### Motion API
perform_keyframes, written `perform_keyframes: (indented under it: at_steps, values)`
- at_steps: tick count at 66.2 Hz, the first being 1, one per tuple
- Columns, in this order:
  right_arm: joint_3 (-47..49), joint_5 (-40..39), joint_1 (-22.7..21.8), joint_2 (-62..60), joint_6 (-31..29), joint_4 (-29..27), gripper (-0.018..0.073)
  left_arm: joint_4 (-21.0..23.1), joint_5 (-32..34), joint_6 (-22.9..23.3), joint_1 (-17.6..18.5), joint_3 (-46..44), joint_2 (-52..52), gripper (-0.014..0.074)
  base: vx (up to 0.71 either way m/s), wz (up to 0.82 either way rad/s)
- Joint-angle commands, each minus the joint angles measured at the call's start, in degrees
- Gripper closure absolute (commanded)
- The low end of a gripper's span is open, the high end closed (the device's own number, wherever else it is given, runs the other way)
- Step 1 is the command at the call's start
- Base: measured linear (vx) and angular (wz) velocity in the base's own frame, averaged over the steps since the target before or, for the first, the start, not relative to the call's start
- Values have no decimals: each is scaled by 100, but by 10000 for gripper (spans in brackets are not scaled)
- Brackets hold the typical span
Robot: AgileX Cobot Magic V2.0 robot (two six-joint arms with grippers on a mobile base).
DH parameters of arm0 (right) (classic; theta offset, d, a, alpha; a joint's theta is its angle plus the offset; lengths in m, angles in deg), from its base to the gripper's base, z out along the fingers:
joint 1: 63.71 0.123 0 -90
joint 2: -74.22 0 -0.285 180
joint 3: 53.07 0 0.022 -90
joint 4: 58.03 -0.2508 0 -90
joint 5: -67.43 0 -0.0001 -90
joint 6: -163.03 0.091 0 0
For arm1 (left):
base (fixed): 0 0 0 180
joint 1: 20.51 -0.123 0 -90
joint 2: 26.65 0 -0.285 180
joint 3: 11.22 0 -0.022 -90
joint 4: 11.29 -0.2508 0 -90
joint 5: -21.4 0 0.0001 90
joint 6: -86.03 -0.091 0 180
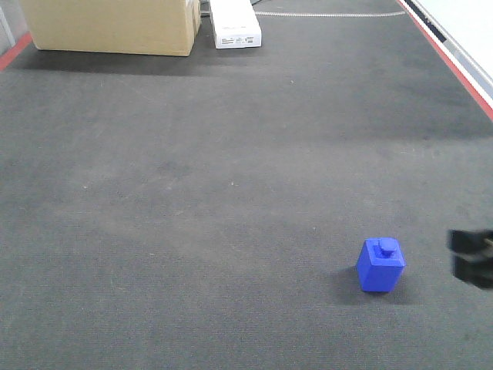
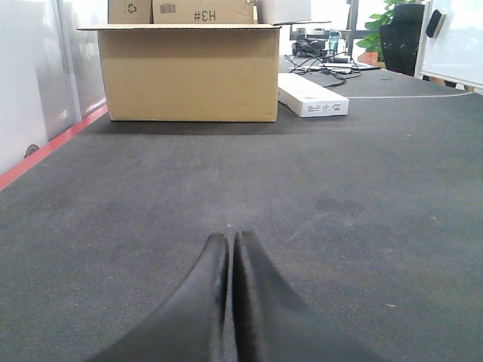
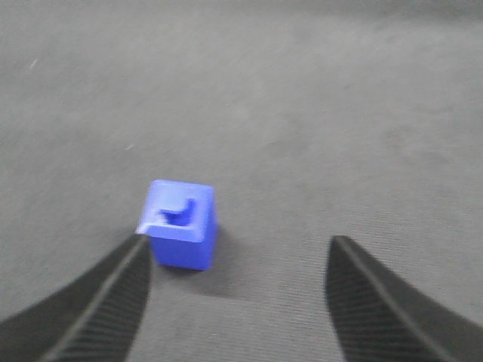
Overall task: Pour parts from conveyor to right shelf
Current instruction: 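Lower the right gripper over the blue block and close on it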
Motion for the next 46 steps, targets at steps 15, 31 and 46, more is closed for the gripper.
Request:
perform_keyframes:
  at_steps: [15,31,46]
  values:
    - [1637,652,572,2097,688,-96,34,35,412,42,29,-112,68,603,0,0]
    - [2342,1386,580,3347,838,-64,34,35,412,42,29,-112,68,603,0,0]
    - [2404,1406,573,3940,978,0,34,35,412,42,29,-112,68,603,0,0]
